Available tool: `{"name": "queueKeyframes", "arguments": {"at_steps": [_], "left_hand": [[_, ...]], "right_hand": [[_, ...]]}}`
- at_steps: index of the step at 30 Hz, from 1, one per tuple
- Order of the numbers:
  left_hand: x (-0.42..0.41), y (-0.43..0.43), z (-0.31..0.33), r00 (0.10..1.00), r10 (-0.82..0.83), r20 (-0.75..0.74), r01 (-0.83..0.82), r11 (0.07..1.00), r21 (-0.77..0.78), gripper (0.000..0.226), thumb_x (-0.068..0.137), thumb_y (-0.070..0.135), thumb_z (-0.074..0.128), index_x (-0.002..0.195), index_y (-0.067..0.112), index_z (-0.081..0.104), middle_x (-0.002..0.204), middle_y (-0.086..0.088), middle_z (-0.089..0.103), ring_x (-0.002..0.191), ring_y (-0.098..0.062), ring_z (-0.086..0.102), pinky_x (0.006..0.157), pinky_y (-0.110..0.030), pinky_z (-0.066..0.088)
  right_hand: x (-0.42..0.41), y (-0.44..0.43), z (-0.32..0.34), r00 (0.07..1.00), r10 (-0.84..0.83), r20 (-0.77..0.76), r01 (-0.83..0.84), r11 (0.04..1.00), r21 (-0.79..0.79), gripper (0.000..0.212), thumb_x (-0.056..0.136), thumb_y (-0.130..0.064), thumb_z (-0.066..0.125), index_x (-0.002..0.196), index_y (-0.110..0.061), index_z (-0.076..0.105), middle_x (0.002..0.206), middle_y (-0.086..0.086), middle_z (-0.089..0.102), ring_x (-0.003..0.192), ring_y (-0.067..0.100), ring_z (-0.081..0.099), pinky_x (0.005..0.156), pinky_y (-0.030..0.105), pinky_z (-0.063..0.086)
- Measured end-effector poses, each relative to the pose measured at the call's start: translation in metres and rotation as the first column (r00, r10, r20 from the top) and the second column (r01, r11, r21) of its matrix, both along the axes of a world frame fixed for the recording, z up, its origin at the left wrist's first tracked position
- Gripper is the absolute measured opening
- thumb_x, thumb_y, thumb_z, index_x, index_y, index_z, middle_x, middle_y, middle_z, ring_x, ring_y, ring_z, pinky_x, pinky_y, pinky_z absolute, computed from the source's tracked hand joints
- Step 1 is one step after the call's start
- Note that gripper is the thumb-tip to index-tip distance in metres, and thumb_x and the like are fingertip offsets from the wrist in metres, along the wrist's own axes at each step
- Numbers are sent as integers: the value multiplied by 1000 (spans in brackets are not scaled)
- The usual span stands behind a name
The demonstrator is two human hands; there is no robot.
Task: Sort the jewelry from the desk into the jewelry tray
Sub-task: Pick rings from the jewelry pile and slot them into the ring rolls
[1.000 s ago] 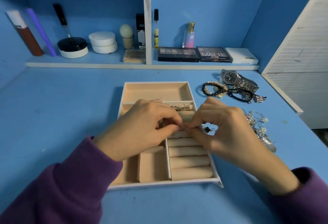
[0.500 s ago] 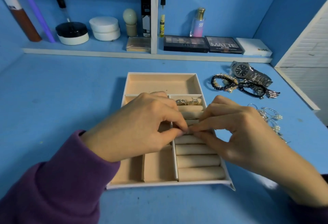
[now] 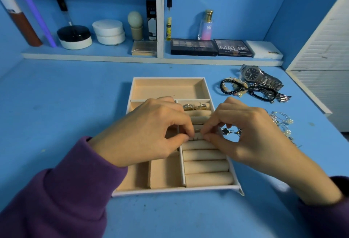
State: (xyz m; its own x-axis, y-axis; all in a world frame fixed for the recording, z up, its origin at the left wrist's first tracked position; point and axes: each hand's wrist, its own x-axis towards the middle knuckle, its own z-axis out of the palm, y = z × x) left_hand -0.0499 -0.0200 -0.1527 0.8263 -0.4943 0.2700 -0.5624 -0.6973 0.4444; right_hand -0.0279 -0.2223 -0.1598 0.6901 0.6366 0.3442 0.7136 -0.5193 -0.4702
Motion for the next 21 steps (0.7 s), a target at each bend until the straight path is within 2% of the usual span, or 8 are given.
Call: {"name": "queueKeyframes", "arguments": {"at_steps": [4,10,14,21], "left_hand": [[0,-1,-1,1000,7,-26,-7,1000,-11,12,75,27,61,77,29,72,72,13,64,76,-3,49,68,-15,42],[1,0,-1,997,15,-70,-16,1000,-15,14,75,29,59,78,32,72,74,13,64,78,-4,51,70,-19,44],[1,0,0,998,13,-69,-14,1000,-10,14,75,29,60,79,31,73,74,13,64,80,-4,51,71,-17,42],[0,-1,0,996,24,-86,-24,1000,1,16,75,31,58,80,31,72,76,16,64,83,-3,51,71,-13,42]], "right_hand": [[0,0,0,1000,8,-5,-8,1000,1,5,73,-17,68,74,-21,71,65,-16,52,71,2,45,66,8,36],[3,1,-3,1000,3,-20,-3,1000,6,8,73,-24,69,78,-23,75,69,-6,57,70,4,44,64,14,38],[2,-4,0,998,21,-64,-22,1000,-15,11,75,-27,67,83,-27,75,73,-8,58,74,6,48,66,15,39],[4,-4,-1,997,-19,-76,16,999,-40,6,74,-30,66,75,-25,70,71,-12,55,74,3,48,68,7,34]]}}
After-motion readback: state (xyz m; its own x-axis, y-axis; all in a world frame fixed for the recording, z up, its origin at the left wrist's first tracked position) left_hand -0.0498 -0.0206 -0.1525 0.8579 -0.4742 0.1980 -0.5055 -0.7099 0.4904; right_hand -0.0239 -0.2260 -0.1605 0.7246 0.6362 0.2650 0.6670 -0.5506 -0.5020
